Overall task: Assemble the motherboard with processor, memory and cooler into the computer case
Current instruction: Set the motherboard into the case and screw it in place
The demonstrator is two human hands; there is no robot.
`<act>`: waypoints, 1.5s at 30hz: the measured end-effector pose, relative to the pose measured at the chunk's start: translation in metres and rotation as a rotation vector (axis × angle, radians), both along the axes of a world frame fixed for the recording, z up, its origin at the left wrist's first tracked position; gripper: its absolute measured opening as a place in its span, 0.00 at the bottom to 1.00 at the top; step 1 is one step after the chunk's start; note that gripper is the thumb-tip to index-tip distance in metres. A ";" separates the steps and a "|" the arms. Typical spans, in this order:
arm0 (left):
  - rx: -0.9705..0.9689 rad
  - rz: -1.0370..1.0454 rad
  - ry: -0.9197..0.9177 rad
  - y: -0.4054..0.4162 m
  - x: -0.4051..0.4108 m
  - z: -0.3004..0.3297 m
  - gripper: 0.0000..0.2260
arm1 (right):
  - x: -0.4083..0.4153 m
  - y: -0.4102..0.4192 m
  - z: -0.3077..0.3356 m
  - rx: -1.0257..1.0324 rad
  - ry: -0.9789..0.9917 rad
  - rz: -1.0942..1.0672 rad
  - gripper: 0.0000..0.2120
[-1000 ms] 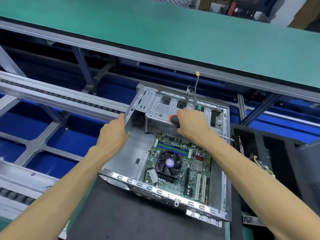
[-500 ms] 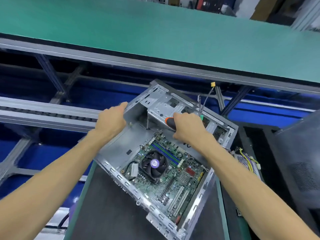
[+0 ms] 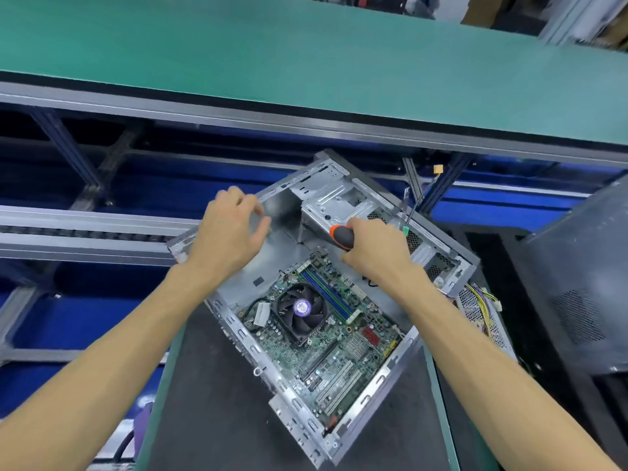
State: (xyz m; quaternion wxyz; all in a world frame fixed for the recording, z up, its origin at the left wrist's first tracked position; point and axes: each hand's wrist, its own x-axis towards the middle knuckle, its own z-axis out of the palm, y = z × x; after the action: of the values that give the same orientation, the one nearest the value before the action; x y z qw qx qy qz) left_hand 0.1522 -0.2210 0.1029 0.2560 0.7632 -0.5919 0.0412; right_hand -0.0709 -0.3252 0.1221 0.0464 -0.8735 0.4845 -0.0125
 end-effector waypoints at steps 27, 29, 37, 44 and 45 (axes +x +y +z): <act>0.206 -0.217 0.127 -0.008 0.040 -0.014 0.28 | 0.004 0.034 0.014 0.149 0.271 -0.037 0.14; 0.224 -0.215 0.112 -0.015 0.039 -0.013 0.29 | 0.000 0.037 0.018 0.157 0.233 -0.046 0.12; 0.342 -0.357 0.279 -0.016 -0.048 0.018 0.24 | -0.046 0.044 0.053 0.144 -0.252 -0.103 0.13; 0.257 -0.552 0.436 -0.008 -0.172 0.054 0.18 | -0.140 0.047 0.077 0.179 -0.758 -0.301 0.21; 0.275 -0.582 0.447 -0.005 -0.192 0.056 0.19 | -0.160 0.047 0.078 0.211 -0.828 -0.350 0.22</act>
State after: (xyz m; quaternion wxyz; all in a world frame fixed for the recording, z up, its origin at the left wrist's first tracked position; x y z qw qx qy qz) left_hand -0.0398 -0.2255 0.1591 0.2748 0.5806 -0.7133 -0.2804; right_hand -0.2314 -0.2779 0.2002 0.3220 -0.6907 0.5638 -0.3183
